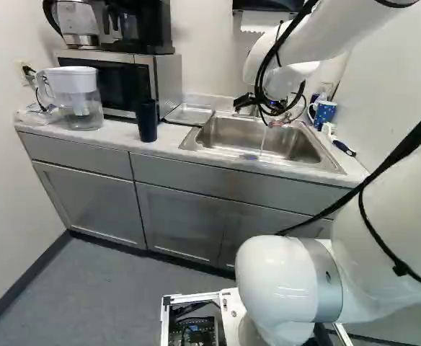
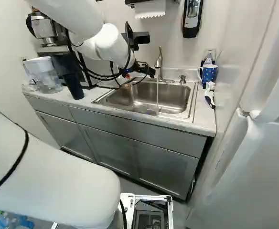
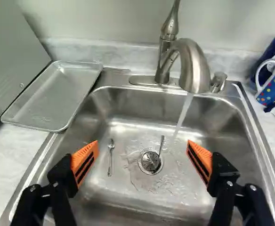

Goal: Rinse the cup and place it in the tray

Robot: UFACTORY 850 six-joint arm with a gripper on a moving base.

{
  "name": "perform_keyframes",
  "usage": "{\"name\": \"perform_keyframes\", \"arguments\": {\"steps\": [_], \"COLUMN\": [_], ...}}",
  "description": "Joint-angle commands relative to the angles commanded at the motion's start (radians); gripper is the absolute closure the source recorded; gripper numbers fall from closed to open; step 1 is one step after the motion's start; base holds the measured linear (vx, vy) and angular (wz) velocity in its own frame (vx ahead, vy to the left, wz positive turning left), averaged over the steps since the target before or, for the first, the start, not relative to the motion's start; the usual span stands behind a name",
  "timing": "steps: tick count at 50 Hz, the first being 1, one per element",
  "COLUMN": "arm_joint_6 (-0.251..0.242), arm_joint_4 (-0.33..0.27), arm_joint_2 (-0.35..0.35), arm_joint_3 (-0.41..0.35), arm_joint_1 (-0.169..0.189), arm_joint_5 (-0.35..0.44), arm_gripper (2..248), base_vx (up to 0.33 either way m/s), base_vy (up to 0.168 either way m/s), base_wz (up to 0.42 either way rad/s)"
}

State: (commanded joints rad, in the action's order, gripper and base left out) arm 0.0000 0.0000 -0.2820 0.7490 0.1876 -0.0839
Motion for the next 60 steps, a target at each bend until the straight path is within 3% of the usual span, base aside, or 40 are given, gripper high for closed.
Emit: {"name": "perform_keyframes", "arguments": {"steps": [39, 60], "arm_joint_6": [0.0, 0.0], "arm_joint_4": [0.0, 0.0], "arm_joint_2": [0.0, 0.002], "arm_joint_3": [0.0, 0.002], "arm_joint_1": [-0.002, -0.068], "arm_joint_5": [0.0, 0.0], "arm_gripper": [3, 3], "base_vx": [0.0, 0.0], "base_vy": [0.0, 0.0], "base_wz": [0.0, 0.0]}}
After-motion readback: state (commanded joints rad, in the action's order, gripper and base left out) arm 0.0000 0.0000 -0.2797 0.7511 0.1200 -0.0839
